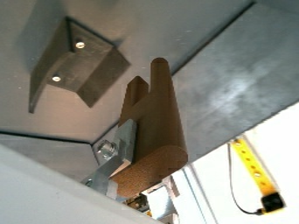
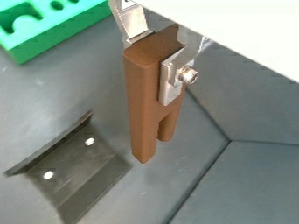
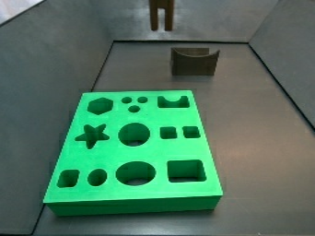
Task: Pick up the square-circle object. Move up. Place the square-circle object on the fixture. Regrasp the square-circle object. Rotate the square-circle object. Move to above the board. Insert the square-circle object.
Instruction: Rotate the square-circle object.
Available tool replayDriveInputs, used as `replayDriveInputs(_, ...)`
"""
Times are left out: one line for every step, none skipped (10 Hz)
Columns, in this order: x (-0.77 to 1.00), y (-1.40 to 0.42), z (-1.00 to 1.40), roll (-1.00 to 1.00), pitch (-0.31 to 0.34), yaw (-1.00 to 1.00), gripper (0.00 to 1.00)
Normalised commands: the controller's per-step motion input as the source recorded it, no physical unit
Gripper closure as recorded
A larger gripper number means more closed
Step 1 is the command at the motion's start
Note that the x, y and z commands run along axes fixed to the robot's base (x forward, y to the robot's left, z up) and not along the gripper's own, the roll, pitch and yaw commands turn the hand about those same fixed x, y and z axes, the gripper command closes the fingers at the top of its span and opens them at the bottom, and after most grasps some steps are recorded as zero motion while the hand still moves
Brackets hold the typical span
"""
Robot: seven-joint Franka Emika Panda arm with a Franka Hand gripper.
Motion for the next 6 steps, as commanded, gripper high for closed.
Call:
replayDriveInputs(-0.99, 0.08, 0.48, -0.11, 0.046, -0.03, 1.00)
replayDriveInputs(-0.76, 0.05, 0.29, -0.10, 0.061, -0.03, 1.00)
replayDriveInputs(-0.64, 0.03, 0.21, -0.09, 0.064, -0.02, 1.00)
replayDriveInputs(-0.37, 0.02, 0.10, -0.09, 0.054, -0.02, 1.00)
replayDriveInputs(-0.18, 0.01, 0.08, -0.10, 0.042, -0.02, 1.00)
replayDriveInputs(0.00, 0.00, 0.00, -1.00, 0.062, -0.98, 1.00)
